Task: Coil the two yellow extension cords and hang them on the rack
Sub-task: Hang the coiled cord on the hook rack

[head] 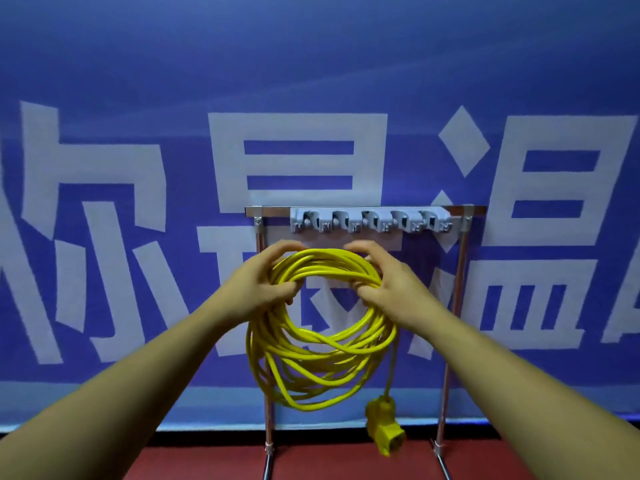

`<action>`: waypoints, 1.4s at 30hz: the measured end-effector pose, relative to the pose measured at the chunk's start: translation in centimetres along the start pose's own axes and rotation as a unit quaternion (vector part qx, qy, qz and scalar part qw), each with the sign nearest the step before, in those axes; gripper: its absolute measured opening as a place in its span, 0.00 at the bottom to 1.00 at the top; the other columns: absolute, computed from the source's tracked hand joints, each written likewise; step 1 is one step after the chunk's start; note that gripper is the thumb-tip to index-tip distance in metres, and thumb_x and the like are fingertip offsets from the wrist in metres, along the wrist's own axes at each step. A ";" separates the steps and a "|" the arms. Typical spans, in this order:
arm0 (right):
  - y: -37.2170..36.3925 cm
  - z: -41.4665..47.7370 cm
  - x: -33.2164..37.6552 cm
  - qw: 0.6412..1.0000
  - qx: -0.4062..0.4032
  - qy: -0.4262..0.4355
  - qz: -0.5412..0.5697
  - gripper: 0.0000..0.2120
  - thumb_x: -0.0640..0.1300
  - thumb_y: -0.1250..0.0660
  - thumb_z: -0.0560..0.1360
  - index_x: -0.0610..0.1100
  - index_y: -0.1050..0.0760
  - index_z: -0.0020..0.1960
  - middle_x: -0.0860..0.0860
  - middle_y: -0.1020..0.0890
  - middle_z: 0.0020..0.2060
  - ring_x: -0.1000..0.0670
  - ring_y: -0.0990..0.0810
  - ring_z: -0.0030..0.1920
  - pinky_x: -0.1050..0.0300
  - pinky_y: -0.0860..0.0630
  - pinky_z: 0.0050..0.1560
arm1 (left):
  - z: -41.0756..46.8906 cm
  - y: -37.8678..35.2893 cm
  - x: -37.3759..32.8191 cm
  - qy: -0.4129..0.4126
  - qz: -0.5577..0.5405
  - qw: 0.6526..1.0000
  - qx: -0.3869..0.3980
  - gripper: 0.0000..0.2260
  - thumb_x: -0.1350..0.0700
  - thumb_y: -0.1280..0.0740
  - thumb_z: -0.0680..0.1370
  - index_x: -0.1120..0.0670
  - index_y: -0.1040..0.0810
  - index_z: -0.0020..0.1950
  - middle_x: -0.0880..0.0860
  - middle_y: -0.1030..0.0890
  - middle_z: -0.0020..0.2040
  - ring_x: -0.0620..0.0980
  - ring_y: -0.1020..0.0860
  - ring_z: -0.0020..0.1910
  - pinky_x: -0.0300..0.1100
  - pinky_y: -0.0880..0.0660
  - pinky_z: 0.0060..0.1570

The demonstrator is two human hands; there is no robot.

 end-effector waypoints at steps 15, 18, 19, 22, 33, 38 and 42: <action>-0.3 14.6 -7.8 0.976 -0.089 0.128 -0.154 0.16 0.50 0.38 0.80 0.54 0.26 0.68 0.48 0.24 0.38 0.51 0.27 0.42 0.58 0.32 0.44 | 14.2 1.7 9.7 0.003 -0.033 0.999 -0.031 0.13 0.53 0.31 0.78 0.47 0.26 0.61 0.56 0.19 0.45 0.49 0.19 0.37 0.43 0.21 0.37; -0.7 17.2 -9.2 0.973 -0.102 0.124 -0.165 0.16 0.50 0.38 0.81 0.54 0.26 0.68 0.47 0.21 0.41 0.51 0.26 0.44 0.60 0.32 0.45 | 16.5 2.3 11.6 0.003 -0.015 0.999 -0.046 0.12 0.53 0.30 0.78 0.45 0.26 0.60 0.54 0.18 0.43 0.47 0.19 0.37 0.40 0.23 0.37; -0.8 17.9 -9.7 0.973 -0.106 0.115 -0.172 0.16 0.50 0.39 0.81 0.55 0.26 0.68 0.47 0.22 0.41 0.50 0.26 0.45 0.58 0.32 0.46 | 17.1 2.5 12.3 0.004 -0.010 0.998 -0.055 0.12 0.54 0.31 0.78 0.45 0.26 0.60 0.51 0.18 0.42 0.46 0.19 0.36 0.39 0.23 0.36; -1.7 20.0 -11.6 0.971 -0.107 0.097 -0.190 0.17 0.52 0.40 0.81 0.57 0.28 0.69 0.48 0.26 0.42 0.49 0.27 0.46 0.53 0.29 0.49 | 18.5 2.9 14.1 -0.001 0.021 0.997 -0.072 0.15 0.55 0.31 0.78 0.47 0.26 0.64 0.47 0.18 0.41 0.43 0.19 0.36 0.38 0.23 0.37; -2.7 24.1 -14.7 0.972 -0.113 0.069 -0.196 0.17 0.50 0.40 0.81 0.56 0.27 0.69 0.44 0.28 0.46 0.48 0.27 0.46 0.57 0.31 0.50 | 22.3 4.4 17.4 -0.007 0.113 0.986 -0.120 0.18 0.53 0.30 0.78 0.46 0.28 0.66 0.54 0.20 0.54 0.53 0.18 0.46 0.50 0.19 0.46; -3.9 24.9 -16.4 0.976 -0.105 0.067 -0.179 0.17 0.55 0.41 0.80 0.60 0.27 0.67 0.44 0.21 0.47 0.47 0.22 0.48 0.56 0.26 0.50 | 22.3 4.4 18.6 -0.005 0.103 0.987 -0.126 0.17 0.48 0.30 0.77 0.44 0.27 0.64 0.53 0.19 0.53 0.49 0.16 0.39 0.47 0.17 0.39; -3.9 24.6 -16.6 0.976 -0.107 0.056 -0.179 0.16 0.50 0.43 0.82 0.58 0.28 0.69 0.43 0.26 0.48 0.48 0.26 0.46 0.61 0.34 0.48 | 22.2 4.1 18.9 -0.008 0.078 0.991 -0.112 0.15 0.49 0.32 0.78 0.46 0.27 0.64 0.54 0.20 0.54 0.46 0.16 0.40 0.38 0.20 0.35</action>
Point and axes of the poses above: each hand's wrist, its own z-axis towards the middle knuckle, its own y-axis out of the back of the hand, x = y × z, the point moved 9 cm from there along z, towards the middle knuckle
